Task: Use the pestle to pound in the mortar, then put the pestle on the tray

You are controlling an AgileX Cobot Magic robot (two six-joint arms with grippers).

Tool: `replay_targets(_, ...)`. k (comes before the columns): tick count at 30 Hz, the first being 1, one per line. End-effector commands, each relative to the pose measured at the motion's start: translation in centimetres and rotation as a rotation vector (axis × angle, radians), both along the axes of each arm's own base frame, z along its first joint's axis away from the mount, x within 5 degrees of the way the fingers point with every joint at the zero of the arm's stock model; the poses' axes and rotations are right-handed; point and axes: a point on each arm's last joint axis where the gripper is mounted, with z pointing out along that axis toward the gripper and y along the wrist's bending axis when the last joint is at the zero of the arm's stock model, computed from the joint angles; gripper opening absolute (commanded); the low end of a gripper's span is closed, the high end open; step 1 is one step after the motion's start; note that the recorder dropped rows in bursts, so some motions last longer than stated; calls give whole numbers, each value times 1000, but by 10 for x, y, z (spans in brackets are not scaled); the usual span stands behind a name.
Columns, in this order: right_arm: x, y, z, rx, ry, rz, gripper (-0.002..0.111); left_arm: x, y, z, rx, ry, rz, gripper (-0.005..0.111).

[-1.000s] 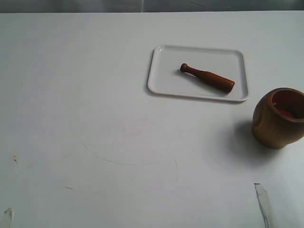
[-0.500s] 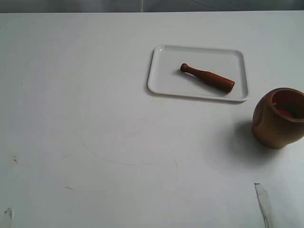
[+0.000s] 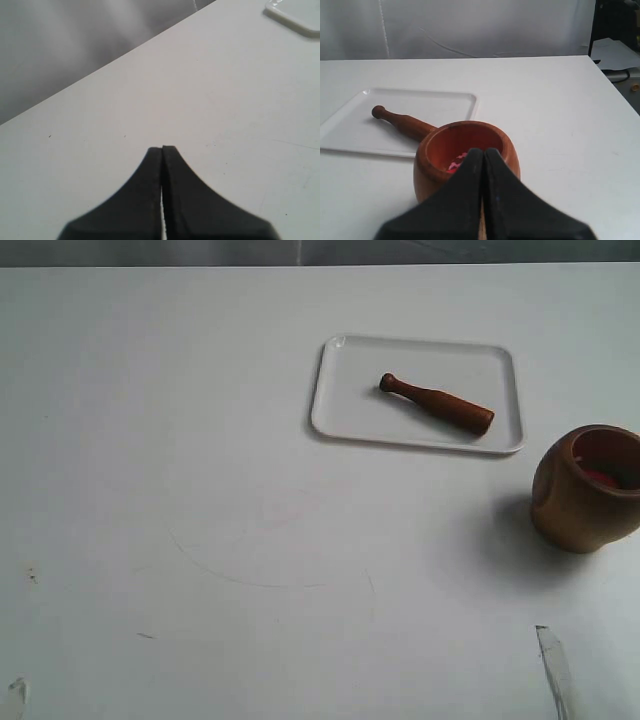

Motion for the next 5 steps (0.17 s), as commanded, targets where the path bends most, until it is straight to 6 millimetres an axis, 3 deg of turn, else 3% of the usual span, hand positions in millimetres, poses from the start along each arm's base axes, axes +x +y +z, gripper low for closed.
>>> replay_targets(1,0,0,-1,6,-1,6,0,0,-1,0,-15,-4,-6,0)
replay_targets(5,0,0,-1,6,-1,6,0,0,-1,0,-15,-4,-6,0)
